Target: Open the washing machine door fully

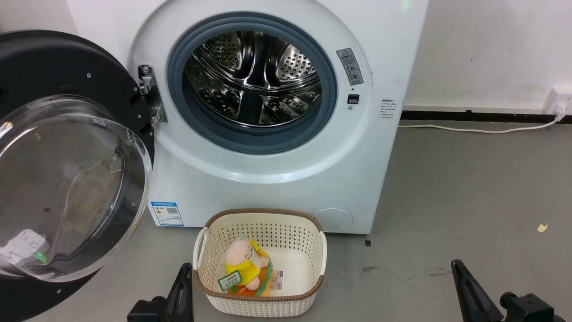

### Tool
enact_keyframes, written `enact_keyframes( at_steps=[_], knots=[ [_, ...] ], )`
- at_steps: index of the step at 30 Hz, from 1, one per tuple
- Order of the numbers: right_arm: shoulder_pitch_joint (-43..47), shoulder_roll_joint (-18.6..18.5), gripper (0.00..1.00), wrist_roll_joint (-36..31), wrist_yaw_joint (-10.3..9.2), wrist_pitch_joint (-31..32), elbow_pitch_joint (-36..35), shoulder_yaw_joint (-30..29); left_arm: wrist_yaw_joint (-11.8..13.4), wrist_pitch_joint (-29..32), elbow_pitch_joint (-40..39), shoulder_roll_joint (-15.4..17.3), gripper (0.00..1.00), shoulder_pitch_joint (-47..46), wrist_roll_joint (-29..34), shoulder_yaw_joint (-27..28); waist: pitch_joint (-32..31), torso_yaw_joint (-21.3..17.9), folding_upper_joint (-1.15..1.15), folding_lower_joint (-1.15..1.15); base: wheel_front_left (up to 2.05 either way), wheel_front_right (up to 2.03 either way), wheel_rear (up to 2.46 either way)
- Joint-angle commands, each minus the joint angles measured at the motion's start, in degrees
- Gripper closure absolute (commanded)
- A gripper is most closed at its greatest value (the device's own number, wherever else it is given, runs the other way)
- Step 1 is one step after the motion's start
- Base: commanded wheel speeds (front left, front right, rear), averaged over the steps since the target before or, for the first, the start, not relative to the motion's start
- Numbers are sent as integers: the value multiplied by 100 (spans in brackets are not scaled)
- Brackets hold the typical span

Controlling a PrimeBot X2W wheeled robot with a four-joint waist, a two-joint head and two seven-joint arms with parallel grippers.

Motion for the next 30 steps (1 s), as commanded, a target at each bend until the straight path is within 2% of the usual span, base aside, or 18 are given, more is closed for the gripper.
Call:
enact_keyframes(
  at_steps=[1,30],
  knots=[
    [-75,4,100,-48,1,40,-44,15,-28,42,-33,-19,100,-98,68,22,7,-1,0,0,0,0,0],
    [-284,8,100,-146,2,381,-158,87,-162,381,-189,-57,100,-262,294,214,164,-34,0,0,0,0,0]
  ],
)
